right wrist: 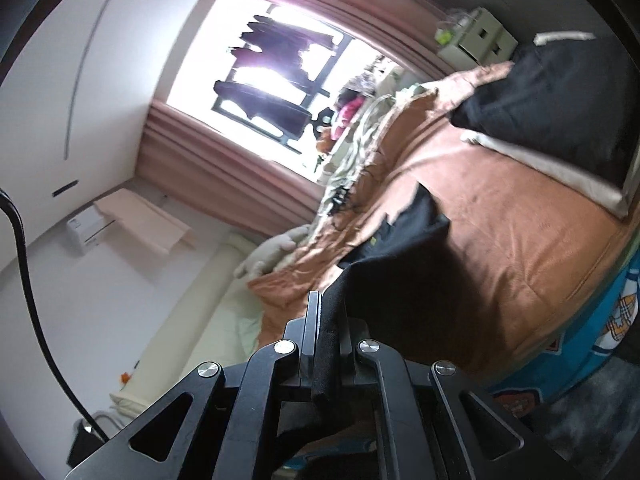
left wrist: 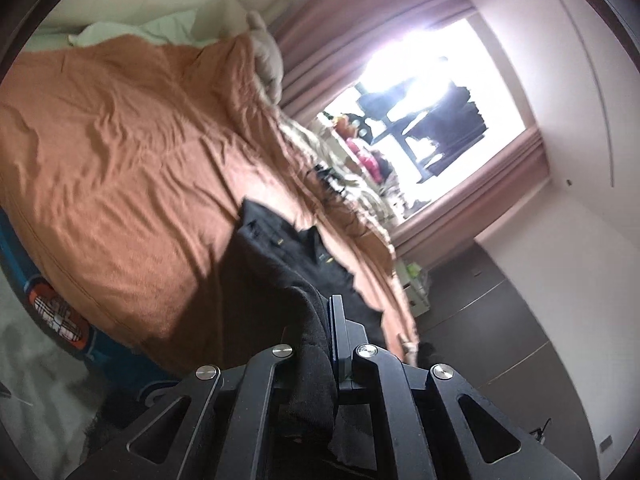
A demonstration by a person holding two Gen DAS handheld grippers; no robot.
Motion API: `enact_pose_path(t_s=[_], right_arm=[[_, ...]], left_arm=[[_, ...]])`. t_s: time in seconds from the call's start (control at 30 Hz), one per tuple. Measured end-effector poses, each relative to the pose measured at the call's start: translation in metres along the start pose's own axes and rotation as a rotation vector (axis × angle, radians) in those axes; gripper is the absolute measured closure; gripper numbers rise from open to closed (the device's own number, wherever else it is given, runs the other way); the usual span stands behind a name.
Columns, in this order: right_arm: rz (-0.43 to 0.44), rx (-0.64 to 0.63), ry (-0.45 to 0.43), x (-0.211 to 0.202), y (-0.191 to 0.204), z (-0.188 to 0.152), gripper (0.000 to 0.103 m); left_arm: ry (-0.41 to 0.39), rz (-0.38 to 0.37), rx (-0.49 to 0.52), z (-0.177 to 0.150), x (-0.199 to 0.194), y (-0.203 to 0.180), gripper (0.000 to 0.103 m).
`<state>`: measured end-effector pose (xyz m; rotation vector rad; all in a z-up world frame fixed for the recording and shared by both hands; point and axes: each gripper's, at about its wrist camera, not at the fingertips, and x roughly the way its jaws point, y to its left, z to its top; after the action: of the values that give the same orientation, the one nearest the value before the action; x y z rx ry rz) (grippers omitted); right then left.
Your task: Fold large clothes
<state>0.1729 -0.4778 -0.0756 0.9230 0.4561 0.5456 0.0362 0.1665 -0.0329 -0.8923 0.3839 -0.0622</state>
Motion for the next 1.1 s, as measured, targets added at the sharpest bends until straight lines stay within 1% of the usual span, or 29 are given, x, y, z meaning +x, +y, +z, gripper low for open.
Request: enact_pose_path(t_s=[0.13, 0.27, 0.4, 0.47, 0.6, 0.7, 0.93, 1.1], right_arm=[[0.021, -0.024, -0.015, -0.015, 0.028, 0.004, 0.098], [0.071, -0.032, -0.038, -0.030, 0.051, 0.010, 0.098], [0.110, -0.072, -0.059, -0.035, 0.069, 0.013, 0.098], [0.114, -0.080, -0.062, -0.034, 0.073, 0.015, 0.098], [0.105, -0.069, -0.061, -0.026, 0.067, 0.019, 0.098], [0.081, -0.063, -0.060, -0.020, 0.062, 0.022, 0.098], [0.067, -0.052, -0.051, 0.008, 0.053, 0.040, 0.098], [0.066, -0.053, -0.050, 0.038, 0.050, 0.058, 0.098]], left_arm=[[-0.039, -0.032, 0.025, 0.006, -0.026, -0.018, 0.099], [-0.067, -0.052, 0.041, 0.013, -0.044, -0.030, 0.099], [-0.093, -0.066, 0.048, 0.020, -0.053, -0.037, 0.099], [-0.093, -0.063, 0.045, 0.023, -0.051, -0.037, 0.099], [-0.084, -0.058, 0.045, 0.027, -0.041, -0.035, 0.099], [-0.074, -0.050, 0.044, 0.030, -0.030, -0.034, 0.099], [-0.070, -0.025, 0.047, 0.046, 0.000, -0.036, 0.099], [-0.076, -0.025, 0.050, 0.062, 0.024, -0.040, 0.099]])
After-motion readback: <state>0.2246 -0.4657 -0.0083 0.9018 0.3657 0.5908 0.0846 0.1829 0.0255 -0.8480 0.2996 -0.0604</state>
